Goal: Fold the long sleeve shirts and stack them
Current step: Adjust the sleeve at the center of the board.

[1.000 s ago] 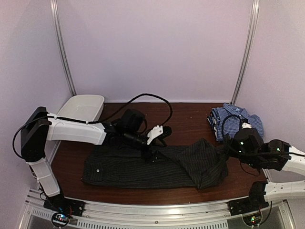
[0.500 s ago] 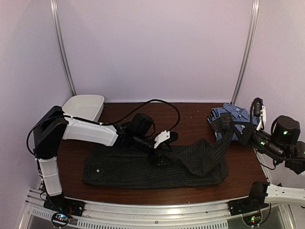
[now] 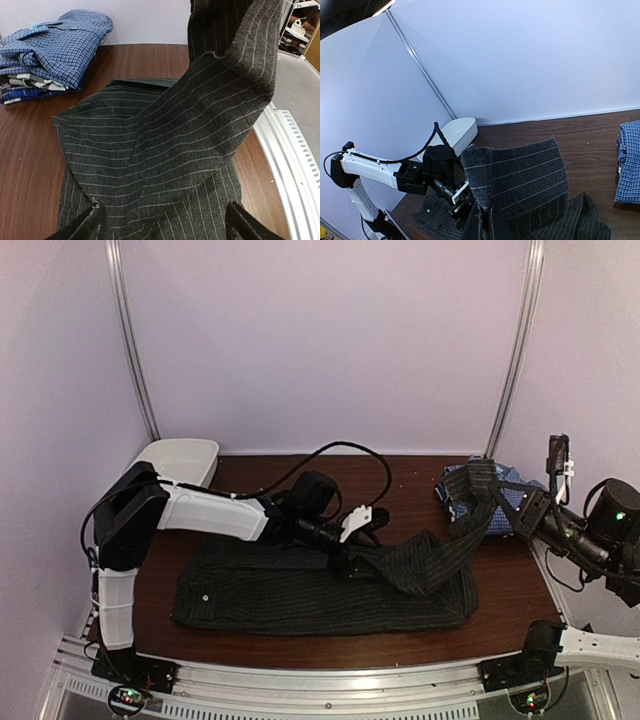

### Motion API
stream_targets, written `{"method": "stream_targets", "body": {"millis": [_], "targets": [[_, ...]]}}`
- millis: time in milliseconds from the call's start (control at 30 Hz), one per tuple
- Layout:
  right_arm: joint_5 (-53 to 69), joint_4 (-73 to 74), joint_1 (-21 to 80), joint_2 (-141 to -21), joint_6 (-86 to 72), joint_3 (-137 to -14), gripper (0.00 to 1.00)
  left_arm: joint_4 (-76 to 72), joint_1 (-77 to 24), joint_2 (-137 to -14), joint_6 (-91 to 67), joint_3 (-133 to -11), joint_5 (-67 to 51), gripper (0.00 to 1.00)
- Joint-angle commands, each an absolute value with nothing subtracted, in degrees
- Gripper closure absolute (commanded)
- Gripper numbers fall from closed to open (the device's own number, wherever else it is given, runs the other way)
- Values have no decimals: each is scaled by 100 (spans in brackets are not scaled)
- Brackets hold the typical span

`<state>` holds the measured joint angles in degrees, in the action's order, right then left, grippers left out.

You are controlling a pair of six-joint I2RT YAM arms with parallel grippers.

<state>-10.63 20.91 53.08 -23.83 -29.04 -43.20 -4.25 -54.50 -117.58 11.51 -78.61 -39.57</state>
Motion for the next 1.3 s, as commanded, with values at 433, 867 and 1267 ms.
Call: {"method": "stream_targets", "body": {"millis": [433,867,1267], "targets": [[-1777,2189,5346,-2327,-3426,-4251,100,696,-5575,-13050,1723,-9084,-4838,28],[-3084,3531,5347,-2729,-5202,-4101,100,825,-5833,-12892,1901,-8574,-4044,66],[-3520,4279,5345,-3595,-6317,-4157,100,-254,-5834,-12675,1115,-8253,-2862,36]]}}
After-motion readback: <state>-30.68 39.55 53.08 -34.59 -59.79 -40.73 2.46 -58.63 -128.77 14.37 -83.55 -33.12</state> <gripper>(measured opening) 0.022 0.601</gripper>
